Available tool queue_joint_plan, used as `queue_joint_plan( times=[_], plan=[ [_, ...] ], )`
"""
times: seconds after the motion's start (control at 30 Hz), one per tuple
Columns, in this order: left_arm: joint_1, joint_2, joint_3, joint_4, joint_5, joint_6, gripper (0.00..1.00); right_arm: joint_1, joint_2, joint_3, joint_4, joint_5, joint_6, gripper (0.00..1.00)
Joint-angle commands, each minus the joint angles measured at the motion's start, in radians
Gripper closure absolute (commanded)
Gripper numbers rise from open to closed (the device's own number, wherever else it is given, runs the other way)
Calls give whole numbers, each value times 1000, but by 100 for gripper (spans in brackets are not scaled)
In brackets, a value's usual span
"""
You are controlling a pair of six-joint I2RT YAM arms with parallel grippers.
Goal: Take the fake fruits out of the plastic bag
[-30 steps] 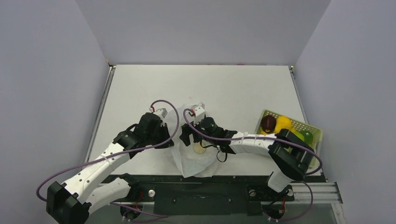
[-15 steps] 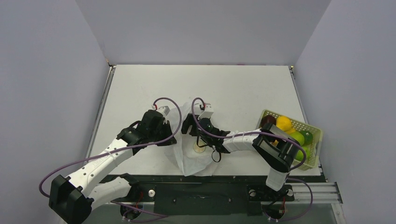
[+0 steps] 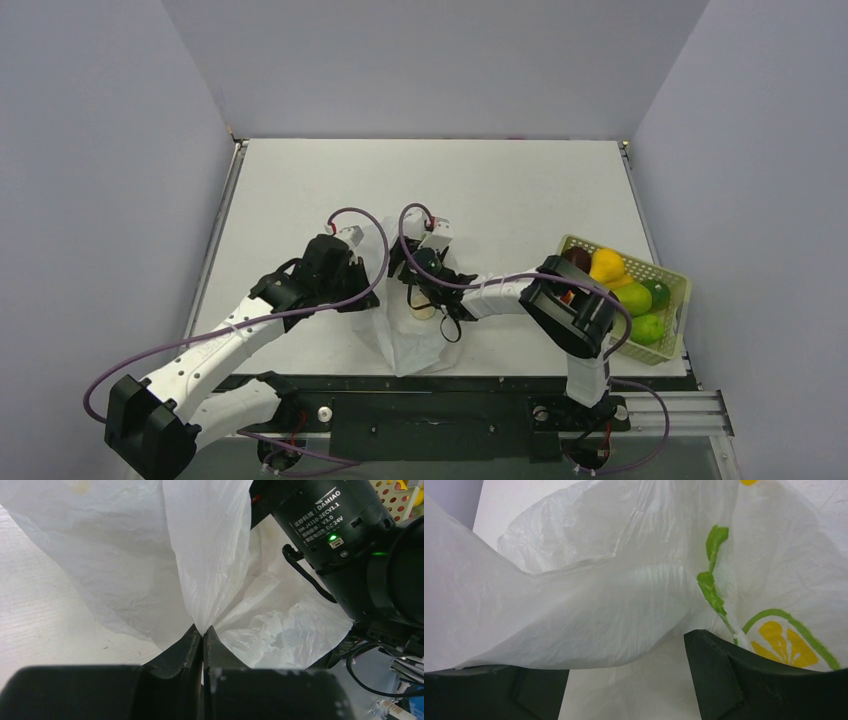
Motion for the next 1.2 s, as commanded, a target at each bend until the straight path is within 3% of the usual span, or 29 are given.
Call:
queue_joint_plan(
  times=[0.0,0.2,0.4,0.5,0.53,0.57,0.63,0.8,0.93,1.17],
  plan=[
    [3,-14,40,33,25,-3,100,18,38,72,6,91,11,23],
    [3,-20,20,49,42,-16,100,41,166,202,9,121,35,17],
    [4,-85,-2,17,23,-46,100,64,340,523,-253,215,75,17],
    [9,-127,-9,-19,-15,-54,100,57,367,584,-418,271,105,26],
    [11,-149,-10,-41,-24,-53,100,51,359,560,-426,282,114,30],
    [17,-159,-10,-54,-46,-53,100,34,340,541,-416,280,114,43],
    [30,-182,-11,-88,-77,-53,100,8,304,475,-365,248,74,56],
    [84,-204,-5,-134,-114,-38,100,-42,178,268,-164,136,-138,69],
    [113,-194,-7,-128,-118,-25,100,-81,54,111,-4,-19,-264,73],
    [133,-104,-3,-47,-109,-26,100,-87,-160,1,35,-350,-331,78]
  ],
)
